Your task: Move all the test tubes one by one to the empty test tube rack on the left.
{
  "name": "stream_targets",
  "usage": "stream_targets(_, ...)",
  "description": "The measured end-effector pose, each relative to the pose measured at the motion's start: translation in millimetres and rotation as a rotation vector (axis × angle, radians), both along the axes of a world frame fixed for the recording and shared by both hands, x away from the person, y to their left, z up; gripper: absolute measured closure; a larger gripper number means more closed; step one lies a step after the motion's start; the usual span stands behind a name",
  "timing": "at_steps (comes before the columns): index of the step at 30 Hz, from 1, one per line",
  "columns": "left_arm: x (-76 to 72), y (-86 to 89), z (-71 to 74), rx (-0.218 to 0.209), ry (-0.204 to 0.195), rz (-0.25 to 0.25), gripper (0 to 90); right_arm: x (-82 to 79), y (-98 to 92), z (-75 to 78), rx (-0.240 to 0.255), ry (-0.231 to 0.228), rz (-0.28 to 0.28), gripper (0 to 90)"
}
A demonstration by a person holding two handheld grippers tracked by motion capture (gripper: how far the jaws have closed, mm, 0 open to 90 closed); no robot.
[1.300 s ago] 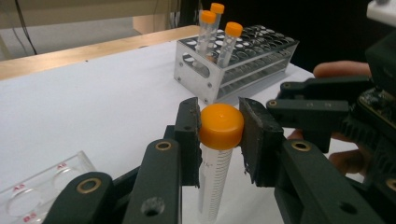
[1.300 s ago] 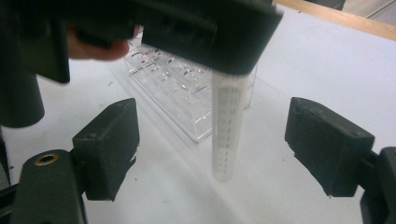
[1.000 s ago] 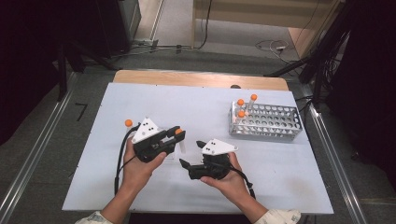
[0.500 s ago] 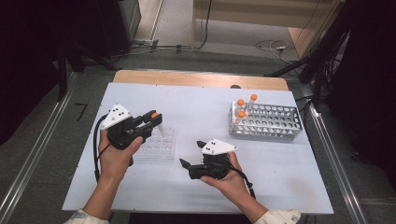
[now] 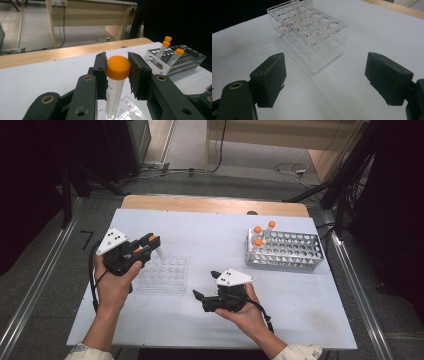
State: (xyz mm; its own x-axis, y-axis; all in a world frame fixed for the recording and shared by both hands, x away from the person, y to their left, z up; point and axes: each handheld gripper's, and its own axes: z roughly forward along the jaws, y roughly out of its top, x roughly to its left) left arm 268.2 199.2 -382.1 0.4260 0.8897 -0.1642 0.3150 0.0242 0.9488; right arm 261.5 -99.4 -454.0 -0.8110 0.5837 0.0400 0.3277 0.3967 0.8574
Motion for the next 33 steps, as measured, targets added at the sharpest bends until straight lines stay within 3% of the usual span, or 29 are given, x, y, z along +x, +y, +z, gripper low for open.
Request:
stream_targets(7, 2.3, 15.0, -2.1, 0.003, -0.005, 0.054, 71.0, -0.3, -0.5, 0.5, -0.001, -0.001, -0.001, 15.9)
stream_targets(14, 5.4, 20.6, -7.4, 0.039, 0.003, 0.093, 71.0, -0.4, -0.4, 0.5, -0.001, -0.001, -0.001, 15.9)
stream_targets(21, 6.0, 21.3, -8.6, 0.049, 0.007, 0.1, 70.9, -0.4, -0.8, 0.4, 0.0, 0.0, -0.003, 15.9)
stream_targets(33, 7.4, 19.6, -15.4, 0.103, 0.026, 0.115, 70.8, -0.6, -1.1, 0.0, -0.004, 0.002, -0.006, 16.2)
